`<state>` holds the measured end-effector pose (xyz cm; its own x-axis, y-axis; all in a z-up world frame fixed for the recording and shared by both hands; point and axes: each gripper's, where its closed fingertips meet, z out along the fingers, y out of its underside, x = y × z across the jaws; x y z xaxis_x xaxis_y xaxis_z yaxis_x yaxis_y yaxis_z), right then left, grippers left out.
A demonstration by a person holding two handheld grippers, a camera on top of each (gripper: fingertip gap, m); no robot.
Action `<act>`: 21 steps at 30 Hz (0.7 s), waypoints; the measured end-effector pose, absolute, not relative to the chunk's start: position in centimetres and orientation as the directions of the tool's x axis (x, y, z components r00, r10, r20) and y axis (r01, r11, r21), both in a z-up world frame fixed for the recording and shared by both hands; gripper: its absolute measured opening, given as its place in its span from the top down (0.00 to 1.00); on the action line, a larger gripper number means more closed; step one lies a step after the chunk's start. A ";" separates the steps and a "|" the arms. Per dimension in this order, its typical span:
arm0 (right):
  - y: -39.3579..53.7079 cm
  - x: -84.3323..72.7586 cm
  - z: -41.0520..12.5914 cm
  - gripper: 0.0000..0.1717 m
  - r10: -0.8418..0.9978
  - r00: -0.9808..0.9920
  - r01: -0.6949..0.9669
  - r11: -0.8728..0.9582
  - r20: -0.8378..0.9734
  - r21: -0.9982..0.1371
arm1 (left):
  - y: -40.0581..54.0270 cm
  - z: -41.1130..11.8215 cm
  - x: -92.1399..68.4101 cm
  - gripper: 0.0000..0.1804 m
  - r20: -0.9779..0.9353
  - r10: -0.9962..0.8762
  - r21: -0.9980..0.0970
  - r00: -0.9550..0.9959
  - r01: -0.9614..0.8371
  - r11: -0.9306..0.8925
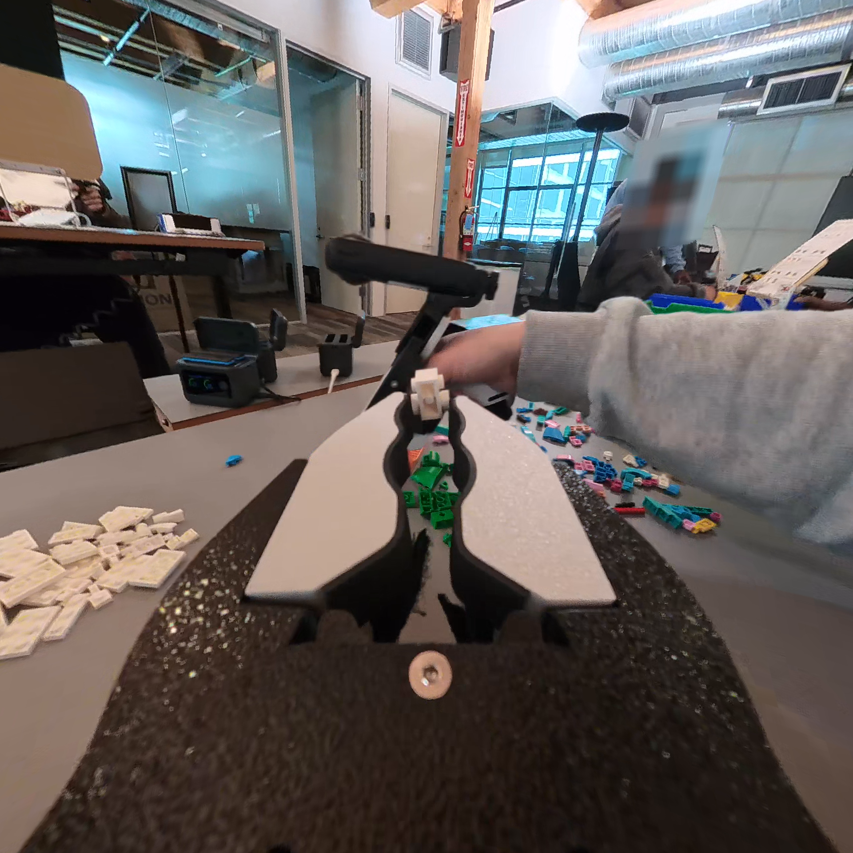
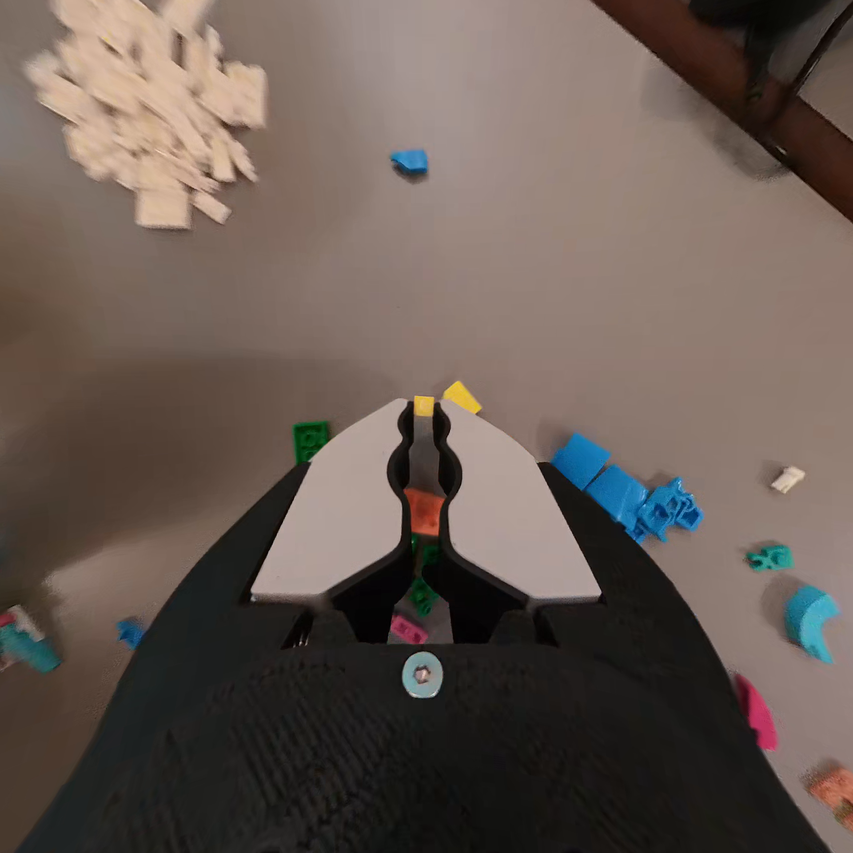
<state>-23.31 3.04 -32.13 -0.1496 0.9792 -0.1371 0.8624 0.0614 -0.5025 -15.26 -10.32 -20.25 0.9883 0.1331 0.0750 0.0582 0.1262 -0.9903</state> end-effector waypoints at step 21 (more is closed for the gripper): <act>-10.7 -12.4 -17.2 0.89 0.544 -0.811 0.290 0.057 -0.214 -0.955 | -11.2 -17.4 -11.8 0.92 0.356 -0.383 -0.852 0.852 0.465 0.242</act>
